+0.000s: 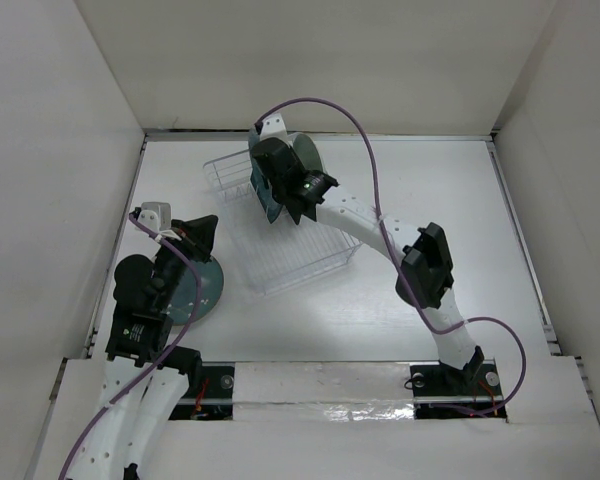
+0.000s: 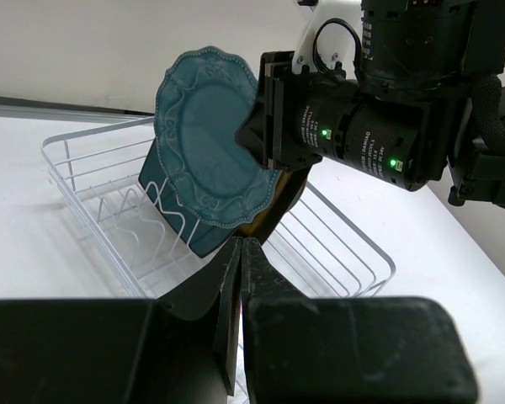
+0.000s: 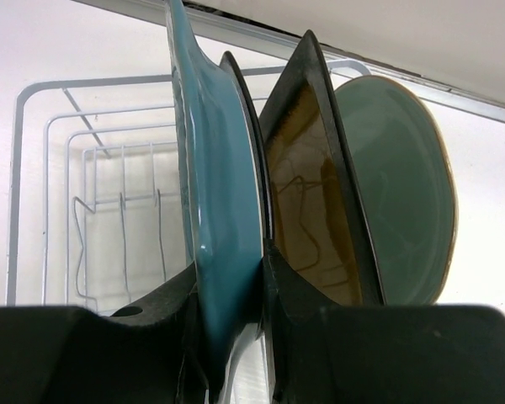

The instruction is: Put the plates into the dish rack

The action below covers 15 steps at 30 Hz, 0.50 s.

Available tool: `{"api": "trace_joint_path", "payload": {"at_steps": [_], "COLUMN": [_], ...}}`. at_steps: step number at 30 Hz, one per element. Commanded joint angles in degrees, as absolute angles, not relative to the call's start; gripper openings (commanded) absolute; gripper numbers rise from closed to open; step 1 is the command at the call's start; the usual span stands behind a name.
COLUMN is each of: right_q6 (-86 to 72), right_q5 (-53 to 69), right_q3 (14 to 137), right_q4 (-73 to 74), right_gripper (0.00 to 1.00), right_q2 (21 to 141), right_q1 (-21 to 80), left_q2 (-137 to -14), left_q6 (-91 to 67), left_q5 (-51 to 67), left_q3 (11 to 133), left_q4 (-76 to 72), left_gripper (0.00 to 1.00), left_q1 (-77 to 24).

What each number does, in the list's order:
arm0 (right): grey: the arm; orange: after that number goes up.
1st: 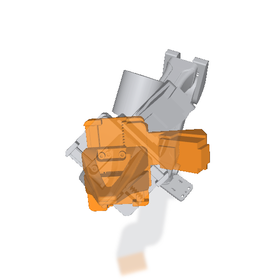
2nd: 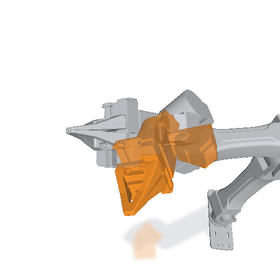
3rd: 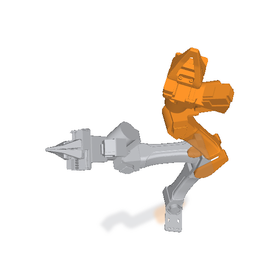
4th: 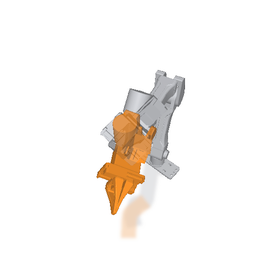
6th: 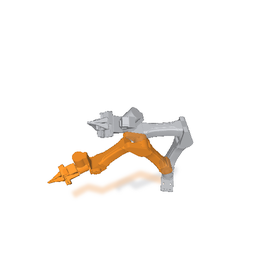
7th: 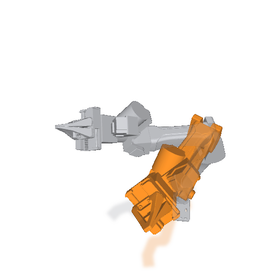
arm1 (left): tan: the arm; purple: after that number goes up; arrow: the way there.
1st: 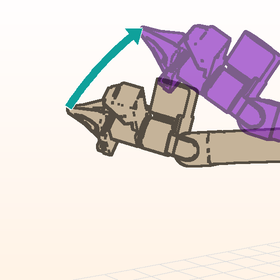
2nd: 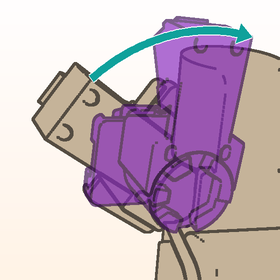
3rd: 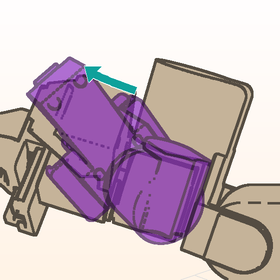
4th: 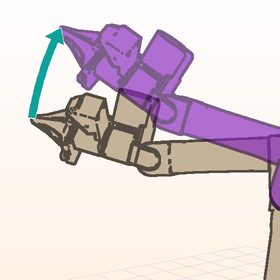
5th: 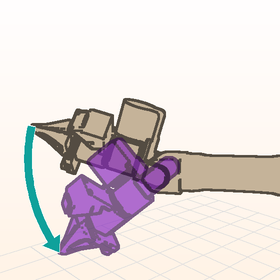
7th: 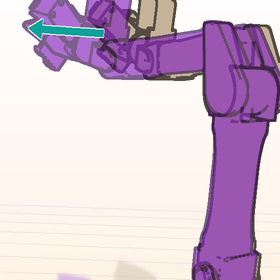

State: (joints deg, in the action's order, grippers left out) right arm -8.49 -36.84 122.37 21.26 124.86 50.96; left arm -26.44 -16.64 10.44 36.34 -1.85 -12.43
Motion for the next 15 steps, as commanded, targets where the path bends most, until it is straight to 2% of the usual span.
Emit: {"api": "trace_joint_path", "payload": {"at_steps": [1,8,15], "right_q6": [-11.0,-13.1,-14.7], "right_q5": [-37.3,-35.9,-35.6], "right_q3": [126.0,126.7,120.5], "right_q4": [14.5,16.8,13.4], "right_gripper": [0.00,0.00,0.00], "right_q2": [123.2,125.9,128.0], "right_q1": [50.7,50.7,51.2], "left_q2": [-26.5,-26.4,-26.5], "left_q6": [-16.3,-16.3,-16.5], "left_q5": [10.9,11.0,11.2], "left_q3": [36.6,36.4,36.2], "left_q4": [-3.7,-3.8,-4.0], "left_gripper": [0.00,0.00,0.00], "left_q1": [-12.8,-12.8,-12.8]}}
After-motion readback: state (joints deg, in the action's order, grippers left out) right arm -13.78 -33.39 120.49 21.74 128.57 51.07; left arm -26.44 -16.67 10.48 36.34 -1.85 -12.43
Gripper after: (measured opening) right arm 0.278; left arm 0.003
